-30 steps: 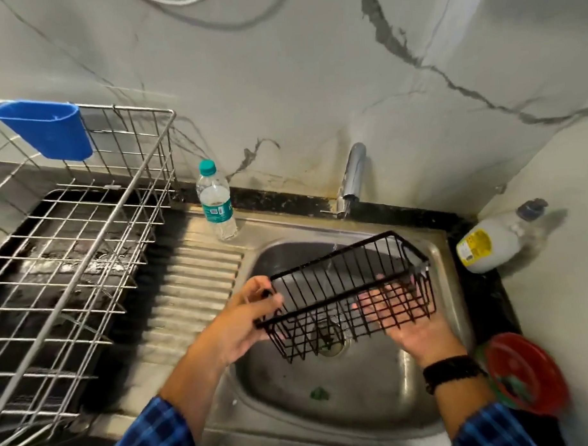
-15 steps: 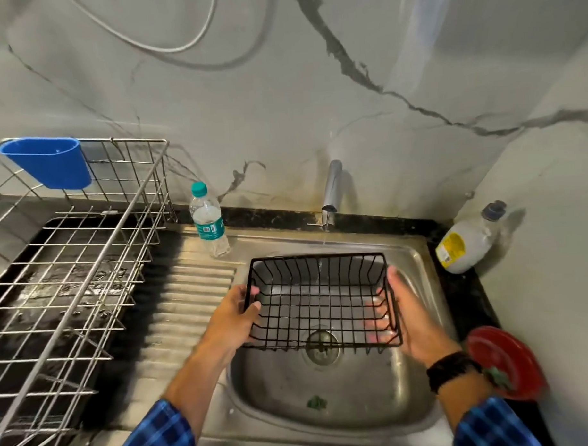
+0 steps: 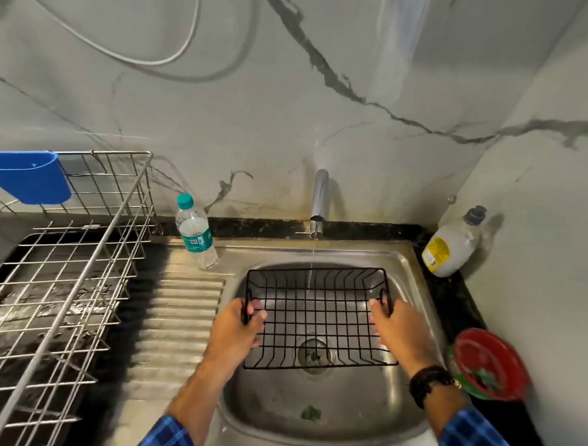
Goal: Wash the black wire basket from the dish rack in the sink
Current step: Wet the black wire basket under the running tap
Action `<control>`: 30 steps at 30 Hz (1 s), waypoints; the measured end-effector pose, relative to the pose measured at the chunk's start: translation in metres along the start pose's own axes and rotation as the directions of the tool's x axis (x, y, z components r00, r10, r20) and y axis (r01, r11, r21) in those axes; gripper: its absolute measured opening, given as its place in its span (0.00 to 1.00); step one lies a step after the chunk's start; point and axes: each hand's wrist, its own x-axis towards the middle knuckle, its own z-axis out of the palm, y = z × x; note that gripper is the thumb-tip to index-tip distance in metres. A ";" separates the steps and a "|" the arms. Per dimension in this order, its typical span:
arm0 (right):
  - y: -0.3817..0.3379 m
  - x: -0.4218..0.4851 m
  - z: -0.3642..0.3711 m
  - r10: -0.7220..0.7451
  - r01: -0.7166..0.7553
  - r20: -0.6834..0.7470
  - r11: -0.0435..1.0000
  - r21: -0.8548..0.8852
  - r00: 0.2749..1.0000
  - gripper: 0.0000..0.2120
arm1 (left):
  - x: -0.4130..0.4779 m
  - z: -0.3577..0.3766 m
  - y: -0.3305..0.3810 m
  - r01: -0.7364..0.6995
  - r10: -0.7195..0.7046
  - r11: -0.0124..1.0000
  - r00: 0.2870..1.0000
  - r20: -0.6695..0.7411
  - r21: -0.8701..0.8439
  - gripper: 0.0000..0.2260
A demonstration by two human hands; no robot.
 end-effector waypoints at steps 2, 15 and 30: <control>-0.008 -0.002 -0.003 -0.041 0.033 0.123 0.997 0.068 0.992 0.08 | 0.003 -0.001 -0.001 0.031 -0.031 0.999 1.000 0.001 -0.007 0.08; -0.016 0.016 0.025 -0.061 0.047 0.084 0.985 0.164 0.995 0.14 | 0.044 -0.007 -0.002 -0.082 0.096 0.940 0.995 -0.026 0.331 0.09; 0.074 -0.005 0.039 0.353 -0.350 0.182 0.935 -0.048 0.918 0.13 | 0.021 0.041 -0.064 0.284 -0.321 0.891 0.946 0.048 0.355 0.20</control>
